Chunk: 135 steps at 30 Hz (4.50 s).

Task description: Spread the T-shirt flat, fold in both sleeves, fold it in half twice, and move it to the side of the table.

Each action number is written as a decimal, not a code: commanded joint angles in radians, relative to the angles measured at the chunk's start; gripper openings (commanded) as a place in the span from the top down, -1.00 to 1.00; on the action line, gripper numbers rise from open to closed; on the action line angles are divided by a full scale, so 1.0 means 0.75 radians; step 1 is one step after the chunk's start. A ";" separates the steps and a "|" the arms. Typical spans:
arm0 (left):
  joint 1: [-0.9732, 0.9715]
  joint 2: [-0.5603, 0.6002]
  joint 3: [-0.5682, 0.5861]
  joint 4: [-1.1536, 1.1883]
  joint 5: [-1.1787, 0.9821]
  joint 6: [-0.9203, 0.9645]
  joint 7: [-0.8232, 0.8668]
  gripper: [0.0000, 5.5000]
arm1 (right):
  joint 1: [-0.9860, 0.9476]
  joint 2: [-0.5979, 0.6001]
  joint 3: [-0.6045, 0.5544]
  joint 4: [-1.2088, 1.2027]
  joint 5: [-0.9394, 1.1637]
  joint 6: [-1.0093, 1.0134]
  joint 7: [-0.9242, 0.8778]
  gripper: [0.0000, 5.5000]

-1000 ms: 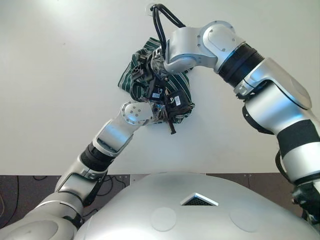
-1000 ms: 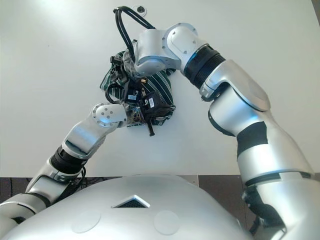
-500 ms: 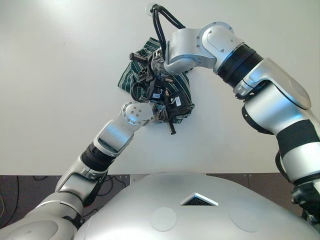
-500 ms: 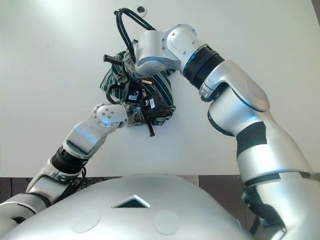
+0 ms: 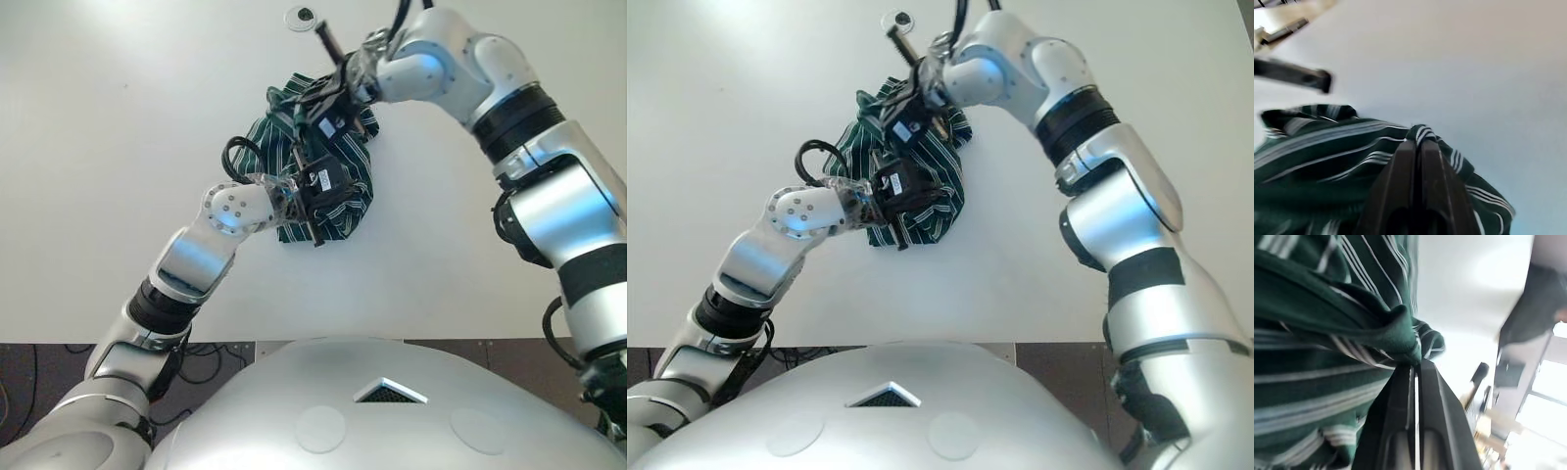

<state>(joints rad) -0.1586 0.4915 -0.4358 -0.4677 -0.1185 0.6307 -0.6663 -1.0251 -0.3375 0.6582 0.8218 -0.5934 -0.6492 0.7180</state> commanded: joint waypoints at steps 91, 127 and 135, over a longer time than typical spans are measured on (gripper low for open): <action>0.884 0.576 0.826 -0.514 -0.447 0.171 -0.434 0.68 | 1.477 -0.837 -0.675 -1.764 0.982 1.399 0.667 0.56; 0.328 0.702 0.529 0.715 -0.109 -0.237 -0.475 0.99 | 1.511 -0.685 -0.342 -1.492 0.711 1.380 0.281 1.00; 0.458 0.660 0.617 0.585 -0.152 -0.177 -0.426 0.99 | 1.531 -0.792 -0.422 -1.480 0.780 1.341 0.390 1.00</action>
<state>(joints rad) 0.1556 1.0096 0.0179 -0.0313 -0.2376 0.4646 -1.0066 0.0895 -0.8804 0.3207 -0.3445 0.0031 0.3272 0.9631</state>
